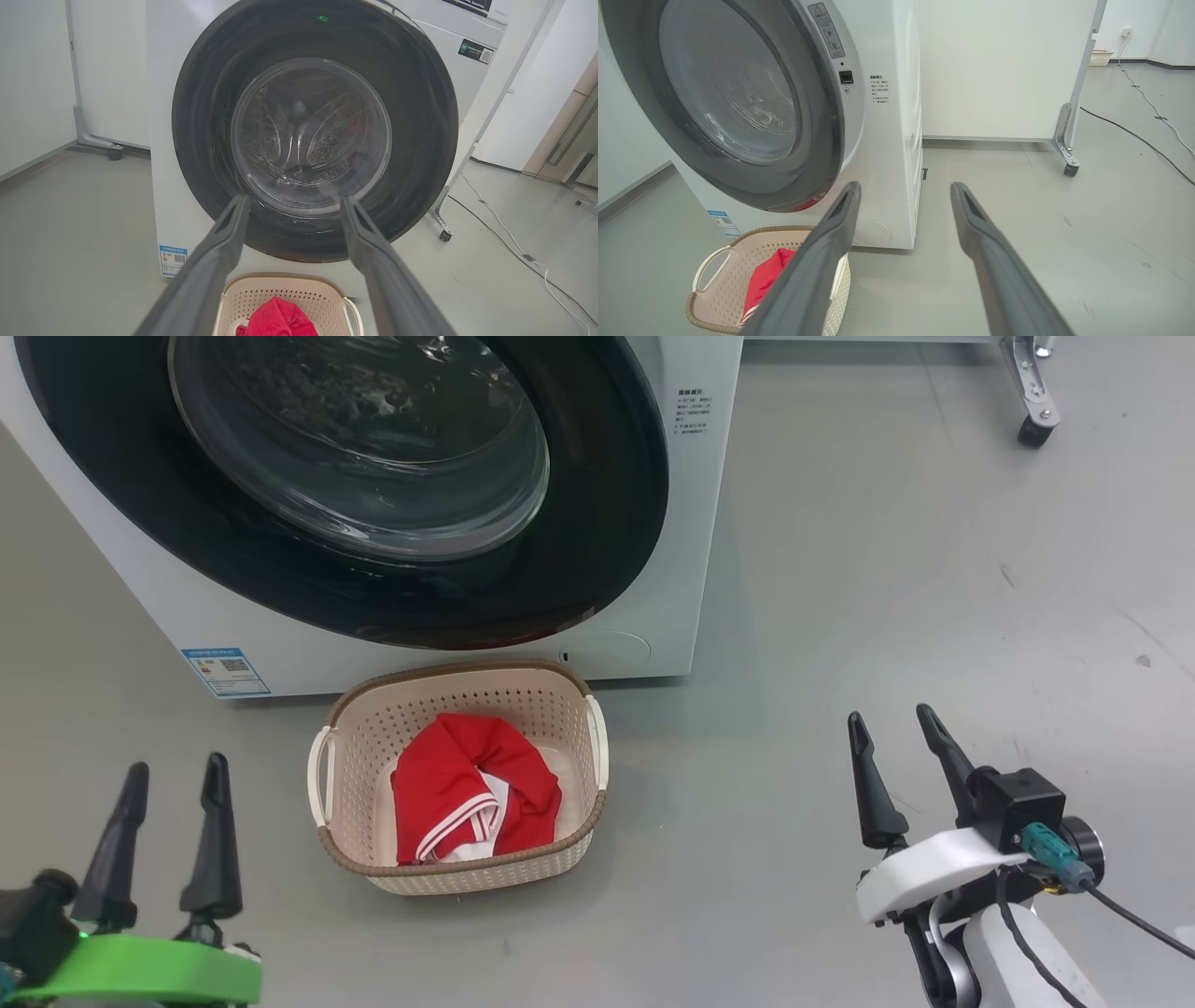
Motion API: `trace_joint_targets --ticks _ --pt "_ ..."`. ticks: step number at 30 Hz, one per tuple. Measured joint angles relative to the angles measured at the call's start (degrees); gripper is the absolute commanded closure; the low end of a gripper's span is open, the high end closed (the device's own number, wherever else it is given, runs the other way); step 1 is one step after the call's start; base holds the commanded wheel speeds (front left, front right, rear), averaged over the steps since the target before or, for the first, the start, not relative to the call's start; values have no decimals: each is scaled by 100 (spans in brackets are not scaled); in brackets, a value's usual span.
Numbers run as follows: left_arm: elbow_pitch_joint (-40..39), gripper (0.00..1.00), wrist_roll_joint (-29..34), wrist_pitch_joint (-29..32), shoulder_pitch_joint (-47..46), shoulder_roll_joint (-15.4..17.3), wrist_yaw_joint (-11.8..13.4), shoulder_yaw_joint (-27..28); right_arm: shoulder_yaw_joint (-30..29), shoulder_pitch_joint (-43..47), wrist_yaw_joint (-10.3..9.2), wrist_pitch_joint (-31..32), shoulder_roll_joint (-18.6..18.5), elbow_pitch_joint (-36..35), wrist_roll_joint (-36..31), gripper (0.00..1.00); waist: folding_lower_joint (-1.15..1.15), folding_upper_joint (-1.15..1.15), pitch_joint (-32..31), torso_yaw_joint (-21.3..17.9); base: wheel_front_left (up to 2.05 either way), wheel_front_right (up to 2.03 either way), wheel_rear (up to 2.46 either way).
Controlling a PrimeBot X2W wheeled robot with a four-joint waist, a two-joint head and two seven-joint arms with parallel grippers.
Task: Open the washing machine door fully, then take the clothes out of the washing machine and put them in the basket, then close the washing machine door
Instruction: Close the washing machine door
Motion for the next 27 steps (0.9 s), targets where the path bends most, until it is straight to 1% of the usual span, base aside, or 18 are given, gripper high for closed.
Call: trace_joint_targets --ticks 4,9,18,27 --pt "215 0 494 -166 118 3 196 -191 -11 124 43 0 4 19 -15 0 0 0 -67 -8 0 0 0" --pt "472 0 865 -277 264 -2 401 -425 -36 272 43 0 25 49 -16 0 0 0 -189 -10 0 0 0" --pt "709 0 1133 -393 382 -111 642 -644 -32 400 49 0 31 81 -33 0 0 0 -302 54 0 0 0" --pt "911 0 1209 -448 402 -200 797 -703 -29 428 59 0 31 111 -43 0 0 0 -371 83 0 0 0"
